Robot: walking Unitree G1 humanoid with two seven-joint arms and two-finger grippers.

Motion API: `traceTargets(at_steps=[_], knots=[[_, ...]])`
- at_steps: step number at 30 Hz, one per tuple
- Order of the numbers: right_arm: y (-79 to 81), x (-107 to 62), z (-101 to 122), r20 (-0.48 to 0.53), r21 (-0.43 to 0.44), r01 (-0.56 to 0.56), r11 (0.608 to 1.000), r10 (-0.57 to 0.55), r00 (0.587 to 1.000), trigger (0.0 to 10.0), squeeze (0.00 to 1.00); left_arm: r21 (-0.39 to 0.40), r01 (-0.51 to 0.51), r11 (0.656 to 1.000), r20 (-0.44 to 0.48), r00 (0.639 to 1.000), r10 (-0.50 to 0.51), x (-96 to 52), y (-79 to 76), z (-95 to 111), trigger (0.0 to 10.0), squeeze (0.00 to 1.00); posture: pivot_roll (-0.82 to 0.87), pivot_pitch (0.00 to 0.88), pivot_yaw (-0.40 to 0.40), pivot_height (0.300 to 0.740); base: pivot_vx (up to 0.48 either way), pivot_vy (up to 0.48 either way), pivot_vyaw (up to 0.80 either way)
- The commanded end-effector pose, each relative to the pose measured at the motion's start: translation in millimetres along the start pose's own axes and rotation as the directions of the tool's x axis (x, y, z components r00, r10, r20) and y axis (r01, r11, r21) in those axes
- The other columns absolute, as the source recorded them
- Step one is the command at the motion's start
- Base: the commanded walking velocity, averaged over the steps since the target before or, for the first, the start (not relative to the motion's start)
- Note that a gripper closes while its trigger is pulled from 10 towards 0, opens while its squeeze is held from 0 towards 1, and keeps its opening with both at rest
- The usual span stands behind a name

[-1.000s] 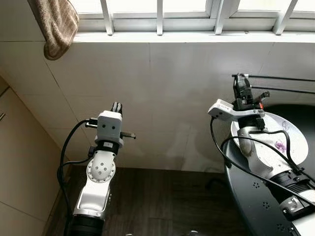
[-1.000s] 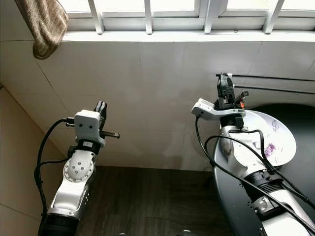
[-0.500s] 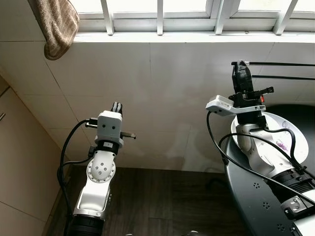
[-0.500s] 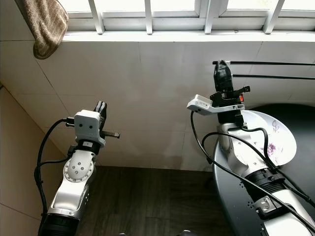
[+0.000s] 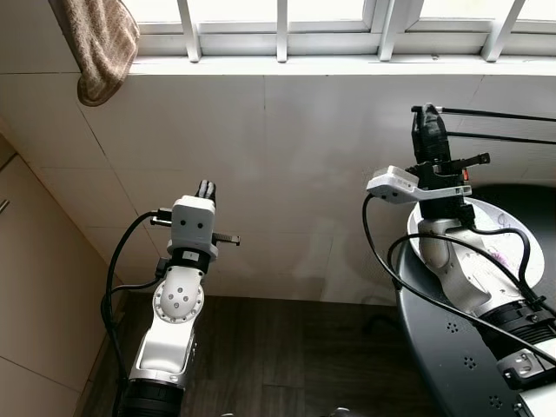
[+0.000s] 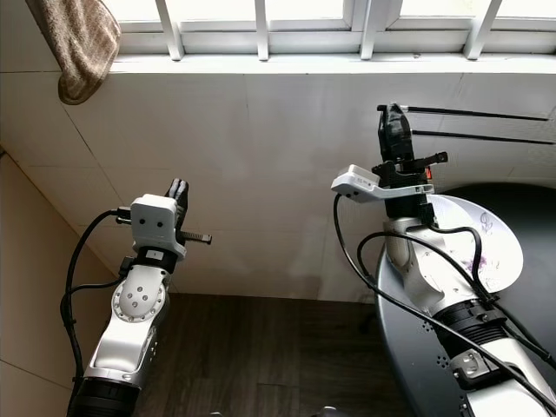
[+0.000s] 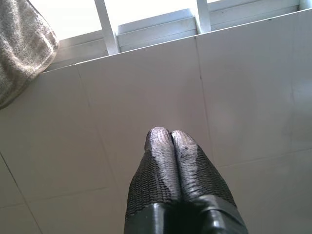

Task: Kitchen organization

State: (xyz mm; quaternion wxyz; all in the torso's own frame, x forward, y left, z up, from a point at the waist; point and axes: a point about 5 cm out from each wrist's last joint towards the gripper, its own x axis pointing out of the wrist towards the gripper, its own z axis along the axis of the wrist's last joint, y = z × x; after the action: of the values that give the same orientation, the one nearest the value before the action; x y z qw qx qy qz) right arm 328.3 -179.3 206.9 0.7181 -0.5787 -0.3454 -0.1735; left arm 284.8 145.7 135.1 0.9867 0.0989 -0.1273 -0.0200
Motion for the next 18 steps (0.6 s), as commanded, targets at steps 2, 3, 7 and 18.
traceTargets(at_steps=[2,3,7,18], knots=[[-14.0,11.9,3,0.027,0.011,0.060,0.998,-0.061,0.998,10.0,0.00,-0.004,-0.004,1.000,-0.014,1.000,0.004,-0.6,1.3,-3,10.0,0.00,0.00,0.015,0.016,0.740,0.000,0.000,0.00],[-18.5,16.9,5,0.032,0.024,0.079,0.997,-0.080,0.996,10.0,0.00,-0.004,-0.004,1.000,-0.013,1.000,0.004,-0.5,1.3,-3,10.0,0.00,0.00,0.012,0.016,0.740,0.000,0.000,0.00],[-33.0,32.5,12,0.051,0.081,0.126,0.989,-0.131,0.990,10.0,0.00,-0.006,-0.003,1.000,-0.011,1.000,0.003,-0.3,0.7,-3,10.0,0.00,0.00,0.007,0.016,0.740,0.000,0.000,0.00],[-43.0,46.4,28,0.027,0.336,0.111,0.936,-0.127,0.992,10.0,0.00,-0.006,-0.004,1.000,-0.011,1.000,0.004,-0.5,0.3,-4,10.0,0.00,0.00,0.000,0.011,0.740,0.000,0.000,0.00]])
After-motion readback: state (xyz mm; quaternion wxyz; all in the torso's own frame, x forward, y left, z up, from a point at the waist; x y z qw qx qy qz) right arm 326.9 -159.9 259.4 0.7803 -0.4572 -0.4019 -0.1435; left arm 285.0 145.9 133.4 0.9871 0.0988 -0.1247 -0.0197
